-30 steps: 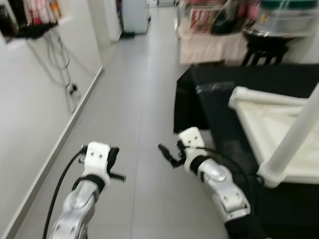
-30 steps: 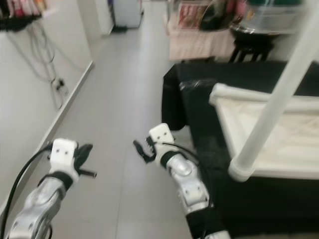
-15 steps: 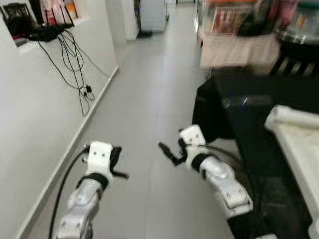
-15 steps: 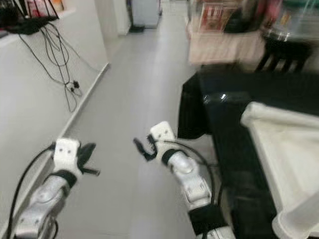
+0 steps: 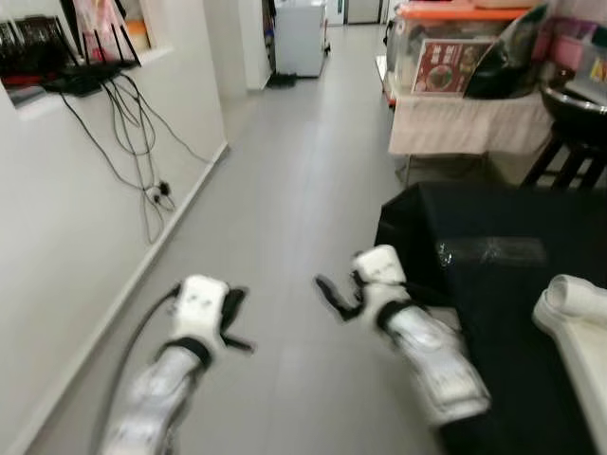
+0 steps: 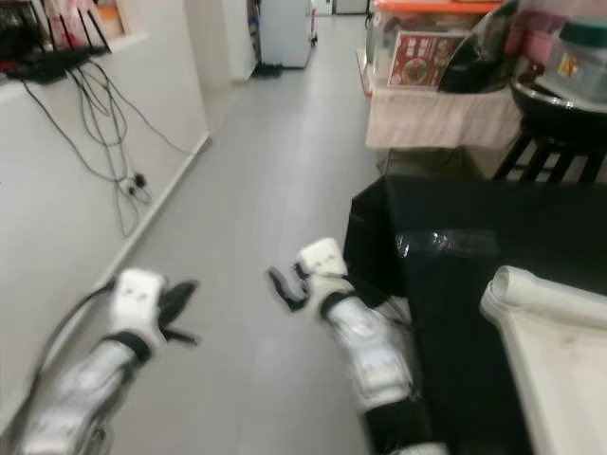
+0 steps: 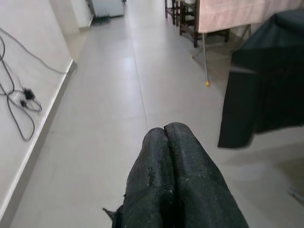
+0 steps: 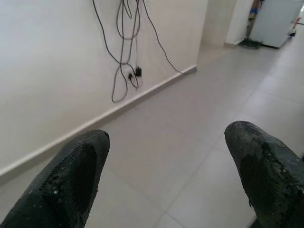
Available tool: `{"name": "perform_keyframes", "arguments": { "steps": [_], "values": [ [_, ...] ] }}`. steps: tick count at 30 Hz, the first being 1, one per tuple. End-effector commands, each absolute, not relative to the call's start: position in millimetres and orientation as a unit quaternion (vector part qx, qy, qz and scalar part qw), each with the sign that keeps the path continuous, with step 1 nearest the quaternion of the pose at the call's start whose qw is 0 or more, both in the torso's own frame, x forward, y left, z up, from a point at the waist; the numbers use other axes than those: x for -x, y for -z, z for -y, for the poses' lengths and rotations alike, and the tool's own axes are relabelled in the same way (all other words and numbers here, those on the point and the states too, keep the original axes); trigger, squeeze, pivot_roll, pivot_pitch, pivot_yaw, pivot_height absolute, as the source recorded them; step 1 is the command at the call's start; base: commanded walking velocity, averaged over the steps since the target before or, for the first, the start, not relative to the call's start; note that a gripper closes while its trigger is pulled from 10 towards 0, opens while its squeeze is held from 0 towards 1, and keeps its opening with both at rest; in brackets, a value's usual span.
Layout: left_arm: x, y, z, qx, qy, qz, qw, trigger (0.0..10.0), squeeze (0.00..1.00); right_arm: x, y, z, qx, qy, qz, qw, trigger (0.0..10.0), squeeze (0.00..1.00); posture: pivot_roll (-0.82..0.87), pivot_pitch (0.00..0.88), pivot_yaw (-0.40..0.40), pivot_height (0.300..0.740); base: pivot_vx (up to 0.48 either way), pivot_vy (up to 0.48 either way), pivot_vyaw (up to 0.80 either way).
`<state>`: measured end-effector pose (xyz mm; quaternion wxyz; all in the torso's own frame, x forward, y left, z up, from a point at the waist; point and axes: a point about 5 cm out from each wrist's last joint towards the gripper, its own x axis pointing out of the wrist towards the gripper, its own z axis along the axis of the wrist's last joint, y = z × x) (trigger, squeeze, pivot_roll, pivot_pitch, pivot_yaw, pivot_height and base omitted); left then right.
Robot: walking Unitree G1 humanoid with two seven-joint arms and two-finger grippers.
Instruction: Building children table
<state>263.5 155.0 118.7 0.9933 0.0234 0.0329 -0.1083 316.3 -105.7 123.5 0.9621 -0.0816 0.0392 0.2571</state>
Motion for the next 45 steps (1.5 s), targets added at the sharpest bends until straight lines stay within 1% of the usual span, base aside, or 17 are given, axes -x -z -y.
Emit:
{"name": "perform_keyframes", "arguments": {
  "steps": [1,15,21,45],
  "values": [
    [-263.9,-120.1,-150.6,-0.018,0.117,-0.03,0.993,10.0,0.0,-316.9,-121.9,115.0,0.083,-0.244,-0.043,0.965,10.0,0.0,-0.01,0.0,0.012,0.74,0.379,0.0,0.0],
    [-262.5,-118.4,-150.0,-0.017,0.119,-0.033,0.992,10.0,0.0,-315.6,-120.3,116.1,0.081,-0.242,-0.042,0.966,10.0,0.0,-0.01,0.0,0.012,0.74,0.376,0.0,0.0],
    [-261.7,-117.3,-149.7,-0.019,0.121,-0.037,0.992,10.0,0.0,-314.4,-118.9,116.1,0.08,-0.243,-0.044,0.966,10.0,0.0,-0.01,0.0,0.012,0.74,0.299,0.0,-0.8],
    [-264.0,-120.4,-151.2,-0.025,0.125,-0.034,0.991,10.0,0.0,-316.5,-120.4,116.2,0.055,-0.241,-0.045,0.968,10.0,0.0,-0.01,0.0,0.018,0.74,0.0,0.0,-0.8]
  ]
}}
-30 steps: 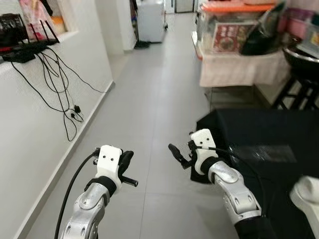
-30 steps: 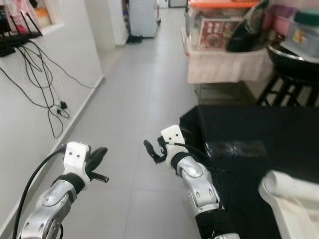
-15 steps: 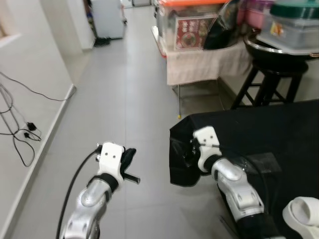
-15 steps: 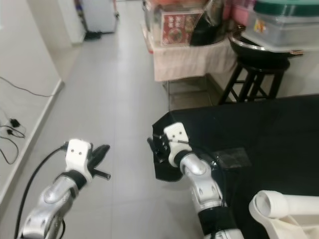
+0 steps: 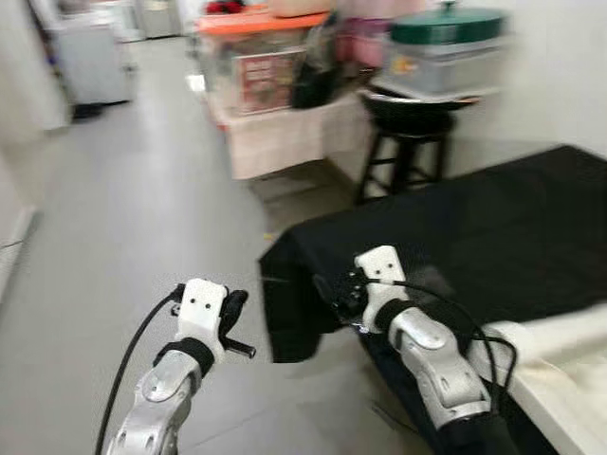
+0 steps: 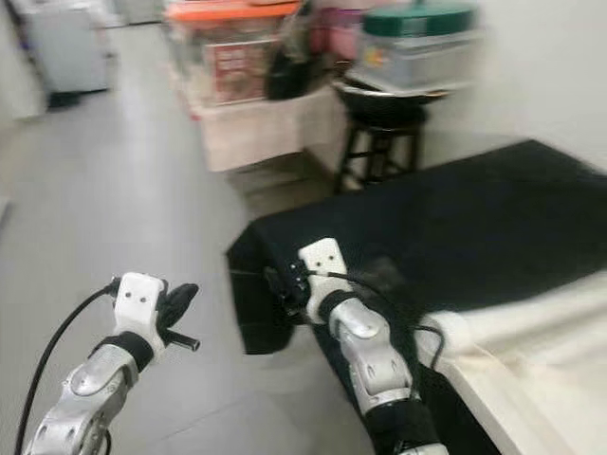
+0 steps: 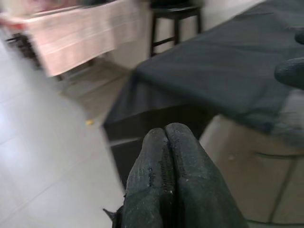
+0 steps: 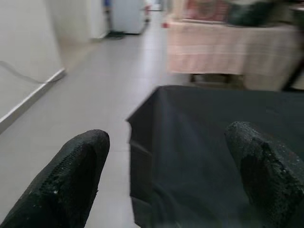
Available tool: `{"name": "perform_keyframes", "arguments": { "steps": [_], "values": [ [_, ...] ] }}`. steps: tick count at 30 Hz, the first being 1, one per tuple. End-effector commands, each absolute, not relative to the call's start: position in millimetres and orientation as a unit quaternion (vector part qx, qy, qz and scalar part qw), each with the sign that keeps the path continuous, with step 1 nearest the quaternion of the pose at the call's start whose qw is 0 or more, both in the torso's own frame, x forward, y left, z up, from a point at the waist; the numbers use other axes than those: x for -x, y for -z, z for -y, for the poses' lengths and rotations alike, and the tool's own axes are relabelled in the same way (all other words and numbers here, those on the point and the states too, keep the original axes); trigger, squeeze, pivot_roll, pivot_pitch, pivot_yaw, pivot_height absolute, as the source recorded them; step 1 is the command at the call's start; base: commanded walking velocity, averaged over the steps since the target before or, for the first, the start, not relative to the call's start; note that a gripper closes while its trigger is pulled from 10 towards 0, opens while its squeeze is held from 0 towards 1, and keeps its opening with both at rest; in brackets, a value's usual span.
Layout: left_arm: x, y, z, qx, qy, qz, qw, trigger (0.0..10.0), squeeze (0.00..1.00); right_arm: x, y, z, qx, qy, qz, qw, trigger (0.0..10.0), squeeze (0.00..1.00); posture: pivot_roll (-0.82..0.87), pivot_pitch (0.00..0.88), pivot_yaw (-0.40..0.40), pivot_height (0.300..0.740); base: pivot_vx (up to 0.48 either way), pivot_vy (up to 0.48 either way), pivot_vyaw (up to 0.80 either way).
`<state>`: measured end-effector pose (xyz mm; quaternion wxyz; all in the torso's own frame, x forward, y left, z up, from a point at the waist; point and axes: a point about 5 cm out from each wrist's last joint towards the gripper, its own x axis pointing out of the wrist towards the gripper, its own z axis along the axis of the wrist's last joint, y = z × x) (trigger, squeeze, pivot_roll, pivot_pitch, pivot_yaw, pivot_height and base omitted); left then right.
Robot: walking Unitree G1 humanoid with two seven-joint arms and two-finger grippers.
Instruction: Building children table
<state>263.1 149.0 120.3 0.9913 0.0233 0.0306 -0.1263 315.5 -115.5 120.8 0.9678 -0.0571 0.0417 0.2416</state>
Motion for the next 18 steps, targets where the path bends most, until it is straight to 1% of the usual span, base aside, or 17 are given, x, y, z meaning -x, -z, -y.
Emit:
{"name": "perform_keyframes", "arguments": {
  "steps": [1,12,18],
  "values": [
    [-264.0,-120.4,-151.2,-0.025,0.125,-0.034,0.991,10.0,0.0,-316.5,-120.4,116.2,0.055,-0.241,-0.045,0.968,10.0,0.0,-0.01,0.0,0.018,0.74,0.0,0.0,-0.8],
    [-265.4,-121.1,-149.5,-0.031,0.126,-0.03,0.991,10.0,0.0,-316.9,-121.6,117.9,0.052,-0.244,-0.039,0.968,10.0,0.0,-0.02,0.0,0.018,0.74,0.0,0.0,-0.8],
    [-266.1,-121.3,-147.7,-0.025,0.125,-0.028,0.991,10.0,0.0,-315.3,-125.4,117.7,0.046,-0.261,-0.021,0.964,10.0,0.0,-0.03,0.0,0.015,0.74,0.0,0.0,-0.8]
  ]
}}
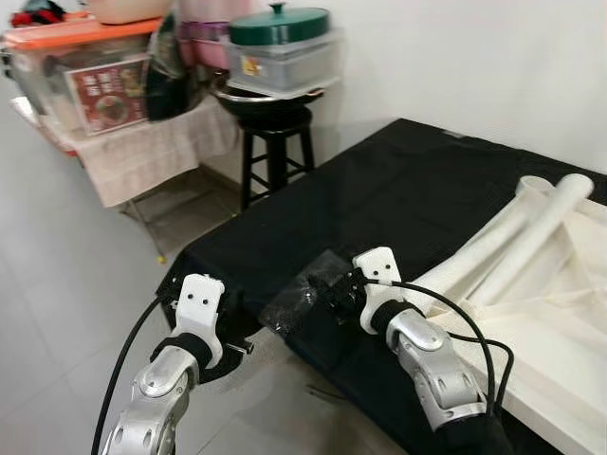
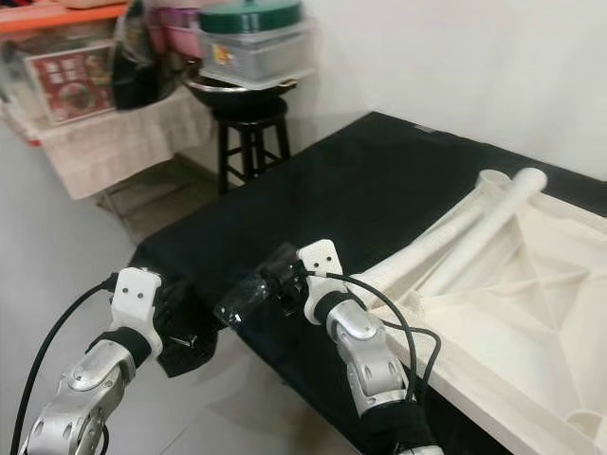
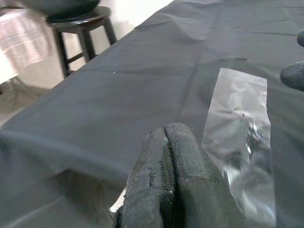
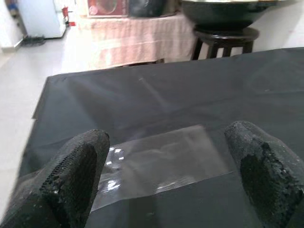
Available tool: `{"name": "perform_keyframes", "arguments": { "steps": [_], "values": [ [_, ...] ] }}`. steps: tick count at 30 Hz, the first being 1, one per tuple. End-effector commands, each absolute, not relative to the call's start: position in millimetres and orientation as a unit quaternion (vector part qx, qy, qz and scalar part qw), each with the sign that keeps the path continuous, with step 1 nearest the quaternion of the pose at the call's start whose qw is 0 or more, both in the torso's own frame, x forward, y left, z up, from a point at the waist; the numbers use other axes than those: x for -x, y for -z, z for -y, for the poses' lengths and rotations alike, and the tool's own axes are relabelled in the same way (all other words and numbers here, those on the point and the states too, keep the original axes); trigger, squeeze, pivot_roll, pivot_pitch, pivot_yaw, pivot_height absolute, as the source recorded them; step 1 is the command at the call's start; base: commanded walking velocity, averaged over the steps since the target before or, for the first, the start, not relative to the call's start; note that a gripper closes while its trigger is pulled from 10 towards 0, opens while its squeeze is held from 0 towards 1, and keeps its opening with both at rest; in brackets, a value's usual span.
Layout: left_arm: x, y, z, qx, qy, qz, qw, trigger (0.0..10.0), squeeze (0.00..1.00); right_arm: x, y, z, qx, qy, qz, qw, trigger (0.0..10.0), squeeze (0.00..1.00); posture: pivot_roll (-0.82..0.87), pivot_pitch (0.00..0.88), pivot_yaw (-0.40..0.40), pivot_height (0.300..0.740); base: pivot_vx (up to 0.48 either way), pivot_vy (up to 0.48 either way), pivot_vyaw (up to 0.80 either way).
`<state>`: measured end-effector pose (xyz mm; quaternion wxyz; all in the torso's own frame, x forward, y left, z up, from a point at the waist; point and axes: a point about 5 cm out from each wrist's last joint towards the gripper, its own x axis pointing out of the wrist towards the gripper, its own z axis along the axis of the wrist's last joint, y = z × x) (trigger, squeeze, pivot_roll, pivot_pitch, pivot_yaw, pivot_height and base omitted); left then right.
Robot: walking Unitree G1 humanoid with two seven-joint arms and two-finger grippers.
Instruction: Building children table
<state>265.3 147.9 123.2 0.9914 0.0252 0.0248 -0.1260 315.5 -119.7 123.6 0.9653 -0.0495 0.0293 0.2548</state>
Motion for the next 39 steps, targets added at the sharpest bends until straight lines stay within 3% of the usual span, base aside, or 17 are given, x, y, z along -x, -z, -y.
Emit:
{"name": "perform_keyframes", "arguments": {
  "steps": [1,9,16,20,25,32,39],
  "values": [
    [-267,-122,-148,-0.03,0.121,-0.025,0.992,10.0,0.0,-314,-129,117,0.044,-0.271,-0.009,0.962,10.0,0.0,-0.03,0.0,0.006,0.74,0.0,0.0,-0.8],
    [-271,-141,-161,-0.041,0.128,0.004,0.991,10.0,0.0,-315,-167,111,0.049,-0.3,0.063,0.95,10.0,0.0,-0.03,0.0,0.027,0.74,0.0,0.0,-0.8],
    [-265,-160,-161,-0.03,0.143,0.025,0.989,10.0,0.0,-311,-163,117,0.06,-0.283,0.059,0.955,10.0,0.0,-0.02,0.0,0.033,0.74,0.0,0.0,-0.8],
    [-256,-176,-137,0.046,0.172,0.046,0.983,10.0,0.0,-292,-178,107,0.021,-0.336,0.089,0.937,10.0,0.0,-0.03,0.0,0.044,0.74,0.0,0.0,-0.8],
    [-260,-190,-120,0.055,0.2,0.064,0.976,10.0,0.0,-289,-202,103,0.022,-0.363,0.124,0.923,10.0,0.0,-0.06,0.0,0.059,0.74,0.0,0.0,-0.8],
    [-258,-180,-109,0.043,0.221,0.037,0.974,10.0,0.0,-299,-201,120,0.037,-0.307,0.115,0.944,10.0,0.0,-0.1,0.0,0.068,0.74,0.0,0.0,-0.8],
    [-257,-176,-119,0.032,0.196,0.019,0.98,10.0,0.0,-295,-192,127,0.04,-0.28,0.095,0.955,10.0,0.0,-0.1,0.0,0.072,0.74,0.0,0.0,-0.8]
  ]
}}
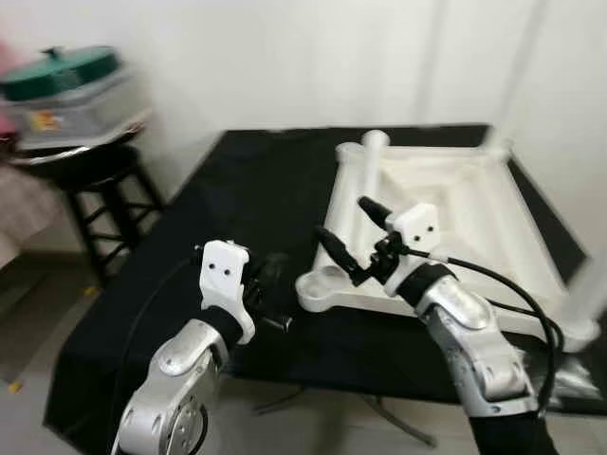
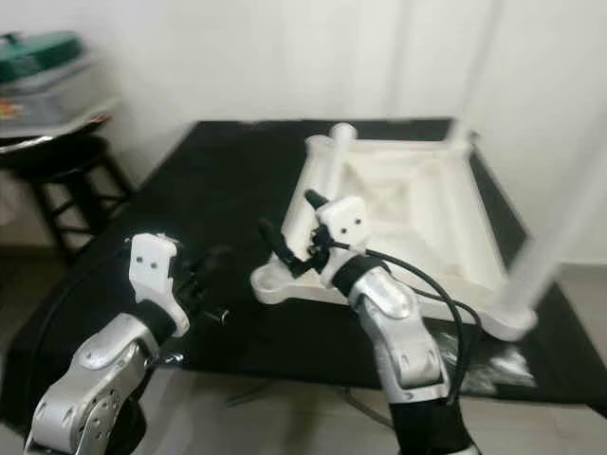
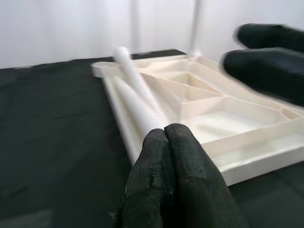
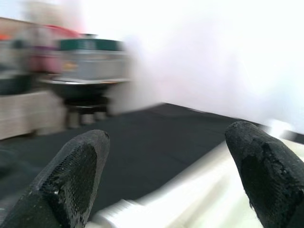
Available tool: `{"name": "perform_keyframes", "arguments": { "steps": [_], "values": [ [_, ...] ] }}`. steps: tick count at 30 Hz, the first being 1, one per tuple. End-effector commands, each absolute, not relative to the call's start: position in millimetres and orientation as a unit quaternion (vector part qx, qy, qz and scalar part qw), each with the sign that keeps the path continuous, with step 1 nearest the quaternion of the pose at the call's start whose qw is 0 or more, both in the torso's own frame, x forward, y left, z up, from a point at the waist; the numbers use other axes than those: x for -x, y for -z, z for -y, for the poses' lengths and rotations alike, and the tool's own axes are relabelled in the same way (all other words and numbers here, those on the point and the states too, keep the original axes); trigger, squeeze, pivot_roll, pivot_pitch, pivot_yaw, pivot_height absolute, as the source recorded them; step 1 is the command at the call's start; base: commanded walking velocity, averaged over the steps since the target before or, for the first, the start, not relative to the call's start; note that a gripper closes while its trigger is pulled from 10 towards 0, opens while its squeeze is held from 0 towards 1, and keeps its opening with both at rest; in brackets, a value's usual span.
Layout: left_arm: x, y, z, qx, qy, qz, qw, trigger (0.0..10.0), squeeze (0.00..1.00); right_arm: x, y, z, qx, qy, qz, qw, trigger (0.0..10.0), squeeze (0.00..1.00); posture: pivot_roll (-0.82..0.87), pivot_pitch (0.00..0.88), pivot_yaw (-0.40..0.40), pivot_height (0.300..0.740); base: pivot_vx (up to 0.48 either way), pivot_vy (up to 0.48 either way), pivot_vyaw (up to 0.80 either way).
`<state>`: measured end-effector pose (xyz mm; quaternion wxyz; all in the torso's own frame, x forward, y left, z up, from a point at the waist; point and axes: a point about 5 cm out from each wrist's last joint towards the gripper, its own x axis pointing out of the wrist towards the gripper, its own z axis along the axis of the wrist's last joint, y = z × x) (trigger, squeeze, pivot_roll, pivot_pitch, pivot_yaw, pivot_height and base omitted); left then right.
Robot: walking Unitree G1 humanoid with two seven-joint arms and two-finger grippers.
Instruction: Building children table
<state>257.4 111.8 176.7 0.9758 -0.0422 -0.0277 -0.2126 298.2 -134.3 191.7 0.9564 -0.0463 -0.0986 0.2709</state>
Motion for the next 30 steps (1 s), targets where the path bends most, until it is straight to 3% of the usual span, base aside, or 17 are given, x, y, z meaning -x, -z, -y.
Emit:
{"name": "perform_keyframes", "arguments": {
  "steps": [1,9,16,22,30],
  "values": [
    [-257,-176,-119,0.032,0.196,0.019,0.98,10.0,0.0,-295,-192,127,0.04,-0.28,0.095,0.955,10.0,0.0,-0.1,0.0,0.072,0.74,0.0,0.0,-0.8],
    [-249,-215,-115,-0.014,0.216,0.073,0.974,10.0,0.0,-285,-183,122,0.037,-0.287,0.073,0.954,10.0,0.0,-0.07,0.0,0.048,0.74,0.0,0.0,-0.73],
    [-248,-215,-117,-0.097,0.241,0.068,0.963,10.0,0.0,-283,-161,129,0.033,-0.265,0.028,0.963,10.0,0.0,-0.05,0.007,0.042,0.74,0.0,0.0,0.0],
    [-257,-203,-112,-0.263,0.315,0.053,0.91,10.0,0.0,-280,-167,138,-0.009,-0.25,0.022,0.968,10.0,0.0,-0.08,0.021,0.041,0.74,0.0,0.0,-0.8],
    [-268,-213,-110,-0.33,0.311,0.078,0.888,10.0,0.0,-287,-159,140,-0.001,-0.244,0.015,0.97,10.0,0.0,-0.08,0.006,0.033,0.74,0.0,0.0,-0.8]
  ]
}}
